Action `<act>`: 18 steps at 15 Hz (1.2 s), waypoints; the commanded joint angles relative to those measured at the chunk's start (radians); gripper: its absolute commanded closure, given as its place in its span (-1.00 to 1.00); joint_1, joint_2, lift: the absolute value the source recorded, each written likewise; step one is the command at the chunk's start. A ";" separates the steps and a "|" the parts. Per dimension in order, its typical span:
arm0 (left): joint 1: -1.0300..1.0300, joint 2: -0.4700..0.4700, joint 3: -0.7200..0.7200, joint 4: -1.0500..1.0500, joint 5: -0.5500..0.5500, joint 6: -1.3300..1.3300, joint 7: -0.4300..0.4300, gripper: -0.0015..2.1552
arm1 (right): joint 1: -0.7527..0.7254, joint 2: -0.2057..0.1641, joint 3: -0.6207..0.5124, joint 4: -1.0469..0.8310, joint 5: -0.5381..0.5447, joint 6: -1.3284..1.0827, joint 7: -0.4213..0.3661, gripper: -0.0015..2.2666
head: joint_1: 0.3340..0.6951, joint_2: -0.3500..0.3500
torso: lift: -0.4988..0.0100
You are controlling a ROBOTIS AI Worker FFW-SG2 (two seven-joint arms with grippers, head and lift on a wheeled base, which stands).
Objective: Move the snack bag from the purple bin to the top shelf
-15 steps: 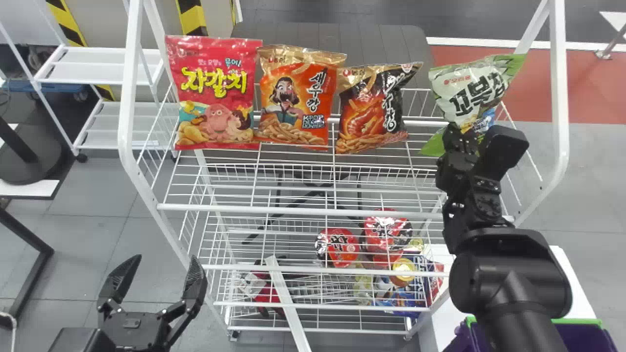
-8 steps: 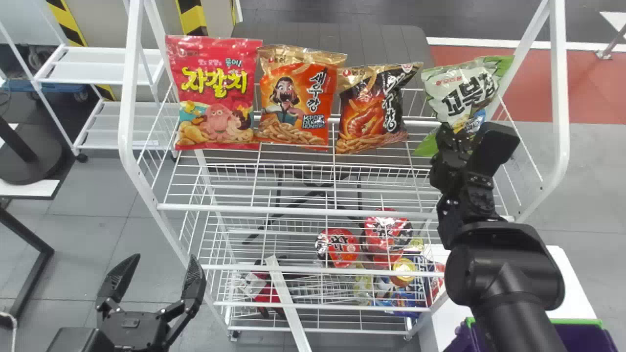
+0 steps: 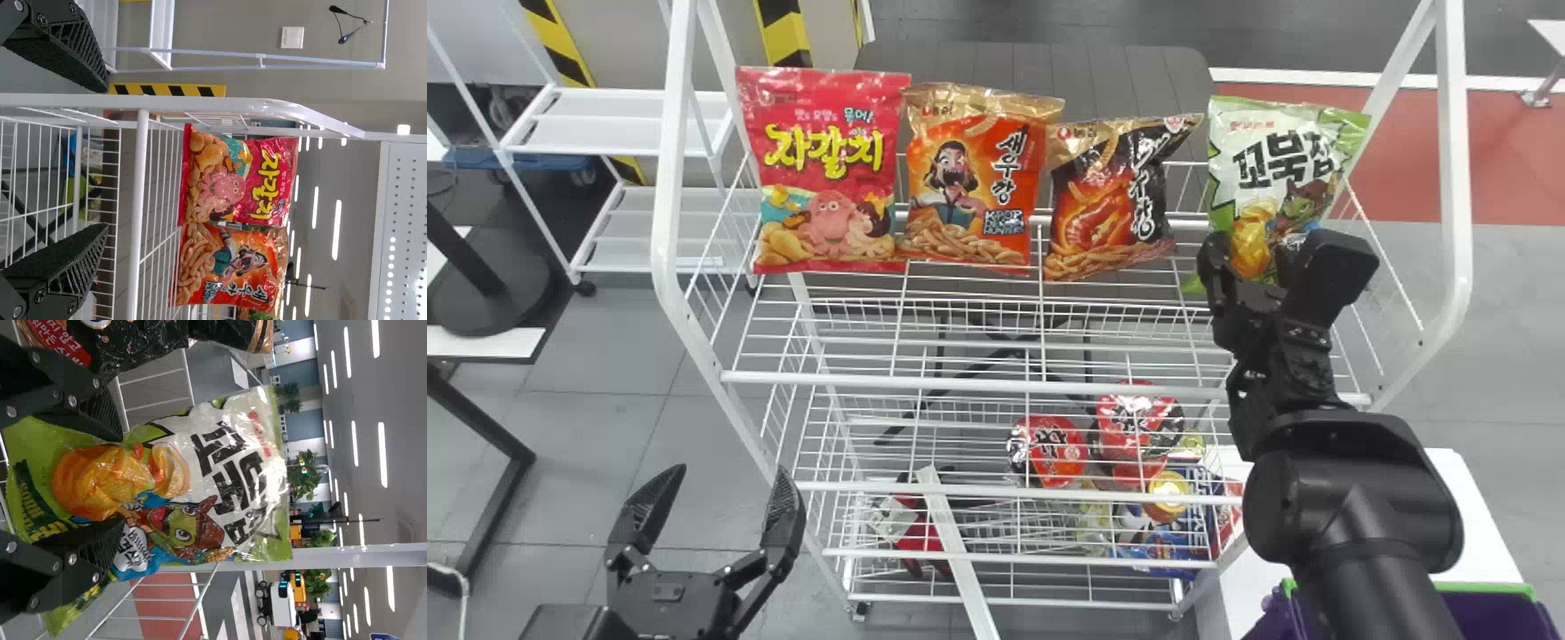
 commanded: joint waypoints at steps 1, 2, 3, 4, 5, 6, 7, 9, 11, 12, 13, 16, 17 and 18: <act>0.000 0.000 0.003 0.000 0.001 -0.001 -0.001 -0.92 | 0.004 0.002 0.002 -0.012 0.003 0.006 0.000 -0.96 | 1.00 -0.03 | 0.96; 0.000 0.000 0.004 0.000 0.002 -0.001 -0.001 -0.92 | 0.009 0.002 0.002 -0.018 0.003 0.009 0.004 -0.96 | 1.00 -0.02 | 0.96; 0.000 0.000 0.004 0.000 0.002 -0.001 -0.001 -0.92 | 0.016 0.002 0.004 -0.027 0.003 0.012 0.008 -0.96 | 1.00 -0.02 | 0.96; 0.000 0.000 0.004 0.002 0.002 -0.001 -0.001 -0.92 | 0.023 0.002 0.007 -0.035 0.003 0.012 0.008 -0.96 | 1.00 -0.02 | 0.96; 0.000 0.000 0.004 0.000 0.002 -0.001 -0.001 -0.92 | 0.032 0.002 0.010 -0.056 0.003 0.027 0.010 -0.96 | 1.00 -0.01 | 0.96; 0.000 0.000 0.004 0.000 0.002 -0.001 -0.001 -0.92 | 0.046 0.002 0.014 -0.085 0.003 0.043 0.010 -0.96 | 1.00 -0.01 | 0.96; 0.002 0.000 0.004 0.000 0.002 -0.001 -0.001 -0.92 | 0.064 0.002 0.022 -0.124 0.003 0.055 0.010 -0.96 | 1.00 0.01 | 0.96; 0.004 -0.002 0.004 -0.003 0.002 -0.001 -0.001 -0.92 | 0.096 0.002 0.037 -0.196 0.000 0.086 0.008 -0.96 | 1.00 0.03 | 0.96; 0.007 -0.002 0.004 -0.005 0.002 -0.004 -0.001 -0.92 | 0.141 0.002 0.048 -0.282 0.005 0.125 0.008 -0.96 | 1.00 0.06 | 0.96; 0.008 -0.002 0.006 -0.006 0.002 -0.008 -0.001 -0.92 | 0.170 0.002 0.066 -0.328 0.015 0.150 0.010 -0.96 | 1.00 0.07 | 0.96; 0.011 -0.002 0.006 -0.008 0.002 -0.014 -0.001 -0.92 | 0.199 0.002 0.082 -0.358 0.029 0.150 0.008 -0.96 | 1.00 0.10 | 0.96; 0.025 -0.002 0.006 -0.029 0.001 -0.014 -0.001 -0.92 | 0.299 -0.003 0.123 -0.432 0.098 0.150 0.008 -0.96 | 1.00 0.19 | 0.96; 0.028 -0.002 0.009 -0.031 0.001 -0.014 -0.001 -0.92 | 0.336 -0.015 0.128 -0.457 0.100 0.147 0.008 -0.96 | 1.00 0.24 | 0.96; 0.036 -0.002 0.012 -0.040 -0.001 -0.014 0.000 -0.92 | 0.385 -0.035 0.136 -0.490 0.106 0.141 0.008 -0.96 | 1.00 0.25 | 0.96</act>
